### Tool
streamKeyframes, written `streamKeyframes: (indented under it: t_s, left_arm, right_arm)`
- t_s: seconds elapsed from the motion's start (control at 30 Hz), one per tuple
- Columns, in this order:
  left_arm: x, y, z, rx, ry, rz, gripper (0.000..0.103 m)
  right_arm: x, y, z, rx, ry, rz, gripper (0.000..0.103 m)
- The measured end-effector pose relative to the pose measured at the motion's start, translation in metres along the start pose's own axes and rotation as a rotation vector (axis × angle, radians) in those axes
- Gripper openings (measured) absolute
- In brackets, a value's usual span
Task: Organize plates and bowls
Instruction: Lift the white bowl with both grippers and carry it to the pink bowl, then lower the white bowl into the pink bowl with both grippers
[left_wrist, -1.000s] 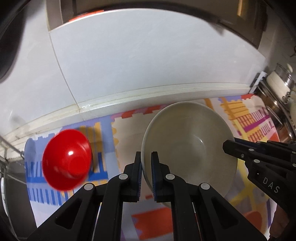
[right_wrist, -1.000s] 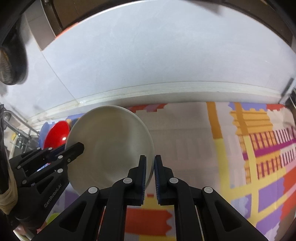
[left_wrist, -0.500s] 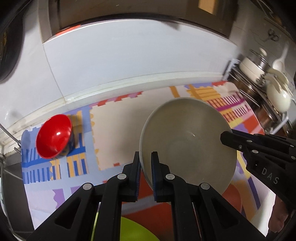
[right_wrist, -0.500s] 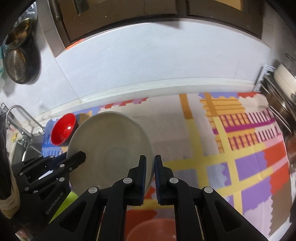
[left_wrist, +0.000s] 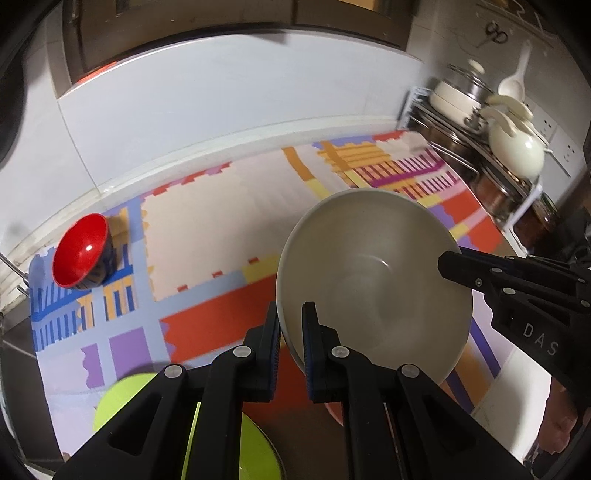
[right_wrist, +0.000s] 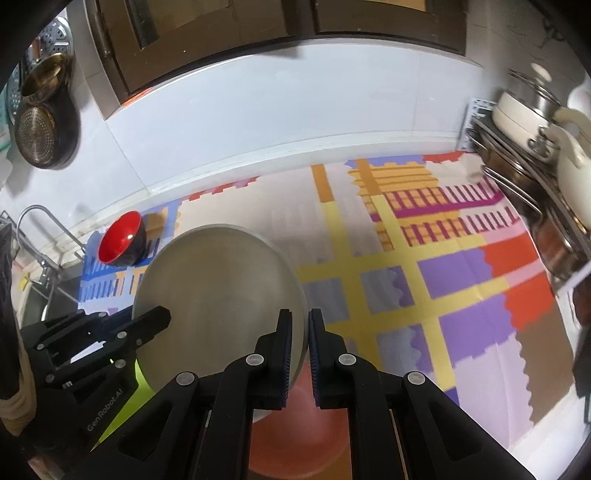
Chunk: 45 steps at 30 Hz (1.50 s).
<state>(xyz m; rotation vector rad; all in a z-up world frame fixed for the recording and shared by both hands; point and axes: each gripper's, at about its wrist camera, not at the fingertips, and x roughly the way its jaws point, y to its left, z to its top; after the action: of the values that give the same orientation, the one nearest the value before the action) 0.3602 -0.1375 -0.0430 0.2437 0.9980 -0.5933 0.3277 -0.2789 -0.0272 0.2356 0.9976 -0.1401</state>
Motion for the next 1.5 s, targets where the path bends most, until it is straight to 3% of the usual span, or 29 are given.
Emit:
streamKeyframes:
  t_s: [0.33, 0.7, 1.13, 1.5]
  left_arm:
    - [0.009, -0.029, -0.025, 0.036, 0.062, -0.014, 0.012]
    - [0.027, -0.038, -0.045, 0.02, 0.139, -0.005, 0.013]
    - [0.043, -0.041, -0.052, 0.003, 0.177, 0.02, 0.015]
    - [0.049, -0.041, -0.057, -0.012, 0.187, 0.023, 0.026]
  right_arm:
    - [-0.01, -0.022, -0.032, 0.038, 0.043, -0.019, 0.01]
    - [0.007, -0.035, -0.058, 0.06, 0.118, 0.003, 0.01]
    - [0.023, -0.041, -0.066, 0.059, 0.168, 0.027, 0.01]
    - [0.032, -0.04, -0.072, 0.049, 0.195, 0.058, 0.011]
